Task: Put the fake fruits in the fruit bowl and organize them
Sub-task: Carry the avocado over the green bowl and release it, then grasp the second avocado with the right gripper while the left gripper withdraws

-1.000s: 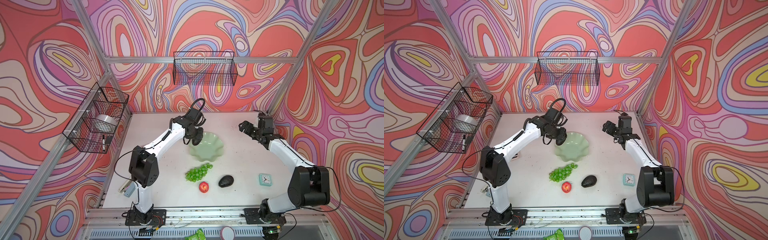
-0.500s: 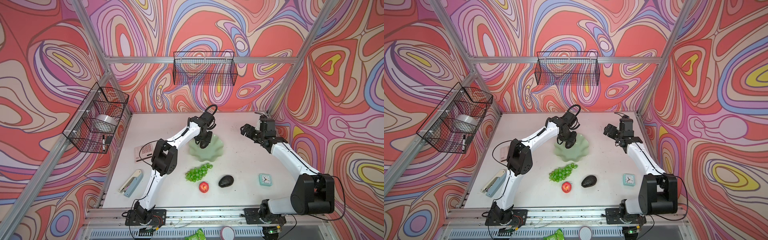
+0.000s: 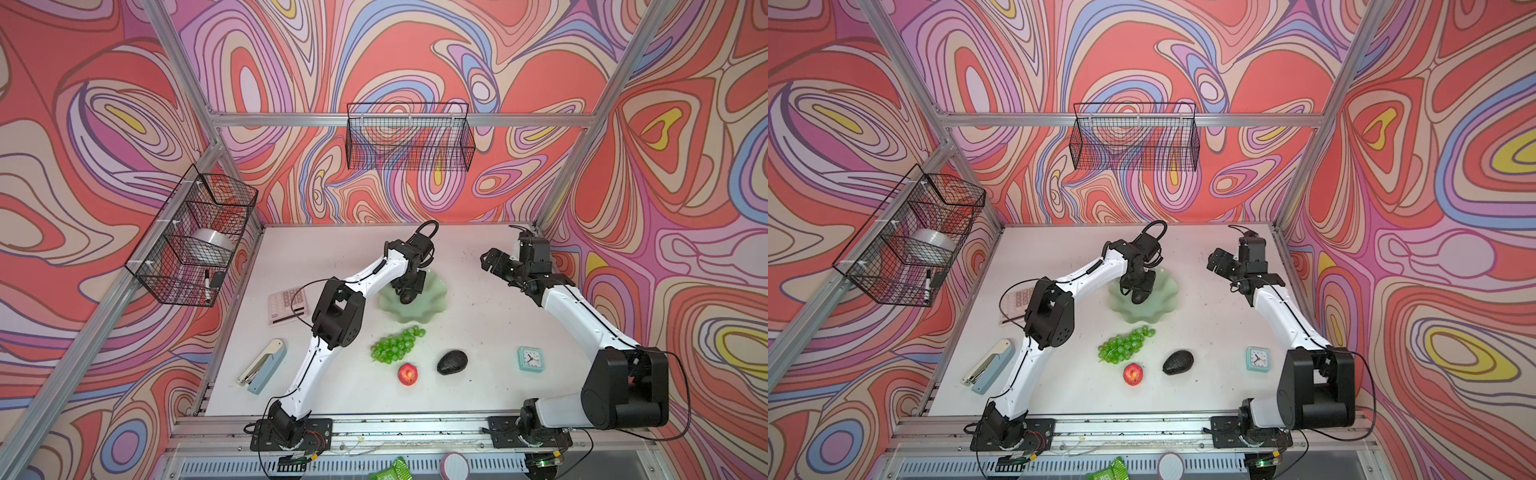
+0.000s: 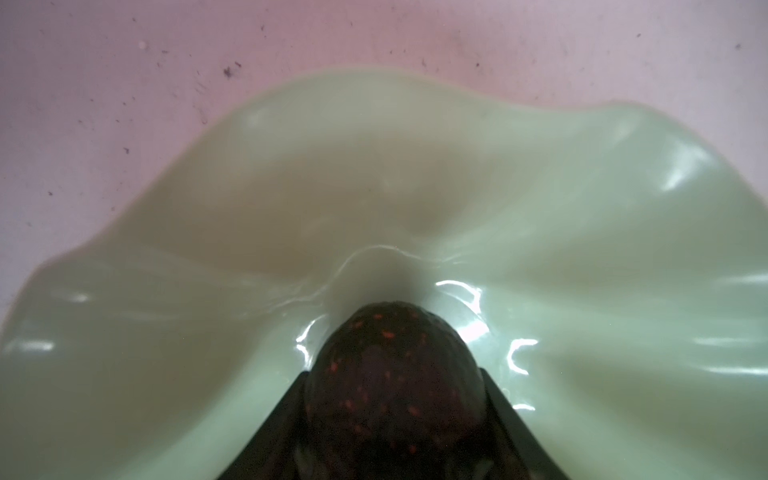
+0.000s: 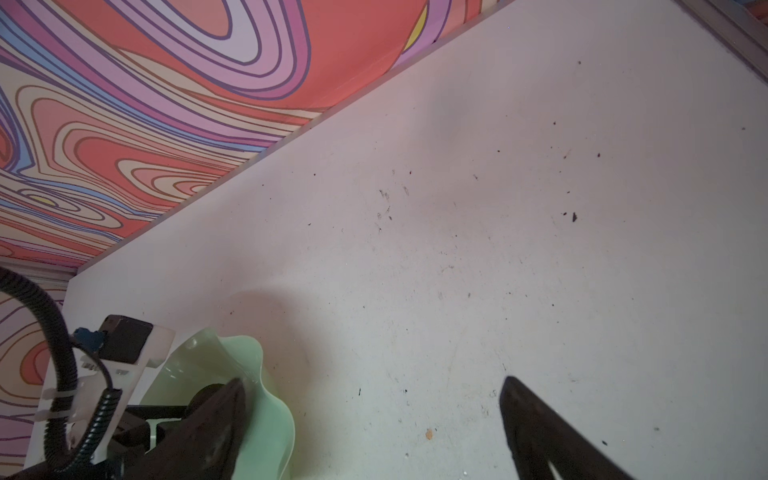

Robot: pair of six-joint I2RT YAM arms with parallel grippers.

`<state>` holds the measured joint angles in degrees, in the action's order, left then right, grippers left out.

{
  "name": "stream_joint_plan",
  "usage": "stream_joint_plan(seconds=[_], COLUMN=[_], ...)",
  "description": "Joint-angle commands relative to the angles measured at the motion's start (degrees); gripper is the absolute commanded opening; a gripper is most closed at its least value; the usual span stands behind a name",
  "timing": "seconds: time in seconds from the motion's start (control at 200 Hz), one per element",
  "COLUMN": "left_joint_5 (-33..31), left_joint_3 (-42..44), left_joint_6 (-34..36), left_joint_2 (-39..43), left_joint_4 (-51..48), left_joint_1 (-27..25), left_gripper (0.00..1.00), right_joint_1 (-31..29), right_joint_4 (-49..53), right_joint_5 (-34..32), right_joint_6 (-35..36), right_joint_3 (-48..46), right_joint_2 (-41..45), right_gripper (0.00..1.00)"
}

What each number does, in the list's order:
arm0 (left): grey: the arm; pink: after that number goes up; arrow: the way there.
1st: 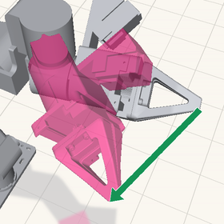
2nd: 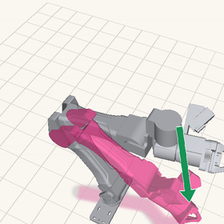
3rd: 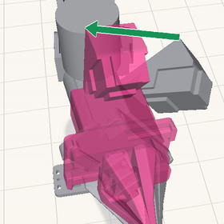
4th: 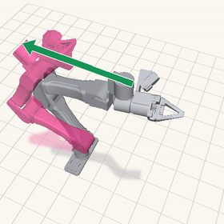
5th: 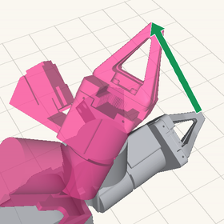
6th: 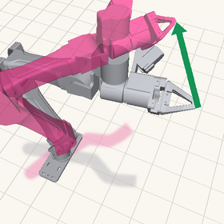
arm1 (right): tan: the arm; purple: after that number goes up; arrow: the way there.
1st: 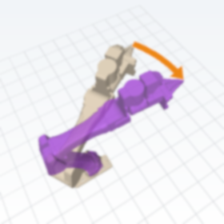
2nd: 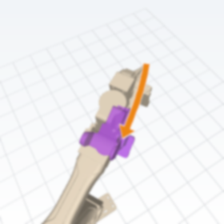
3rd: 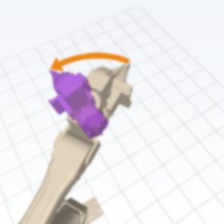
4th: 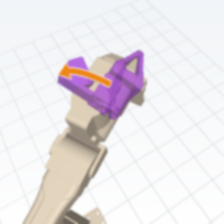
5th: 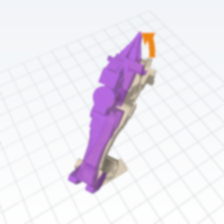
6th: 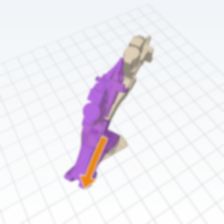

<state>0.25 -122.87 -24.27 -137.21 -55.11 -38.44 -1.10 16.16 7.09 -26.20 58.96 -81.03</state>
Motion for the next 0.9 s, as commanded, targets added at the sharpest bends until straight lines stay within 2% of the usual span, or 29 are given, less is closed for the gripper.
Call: stream_joint_plan(seconds=[0.0,0.21,0.441,0.671,0.761,0.896], left_joint_5=[-1.04,-0.38,0.12,0.15,-0.67,-4.03], left_joint_3=[-1.09,-1.16,-1.15,1.42,3.64,9.84], left_joint_6=[-1.46,-2.36,-2.32,-2.79,-2.97,-2.40], left_joint_2=[-1.56,-2.18,-1.24,4.14,7.97,16.66], left_joint_4=[-1.65,-1.49,-1.38,1.47,3.84,9.16], left_joint_1=[-0.32,-0.33,-0.32,-0.32,-0.32,-0.17], left_gripper=[0.44,0.50,0.62,0.72,0.75,0.81], right_joint_1=[-0.12,-0.17,-0.17,-0.58,-3.83,-14.76], right_joint_4=[-0.08,0.03,0.92,7.25,11.47,18.71], right_joint_5=[0.13,0.04,-0.05,0.92,-1.39,-7.44], right_joint_6=[0.46,0.55,0.66,-0.18,-0.98,-5.91], right_joint_3=[-0.78,-0.64,-0.12,0.20,-0.93,-3.14], right_joint_2=[0.59,0.51,0.71,1.21,3.11,7.14], right_gripper=[0.98,0.98,0.98,0.98,0.97,0.98])
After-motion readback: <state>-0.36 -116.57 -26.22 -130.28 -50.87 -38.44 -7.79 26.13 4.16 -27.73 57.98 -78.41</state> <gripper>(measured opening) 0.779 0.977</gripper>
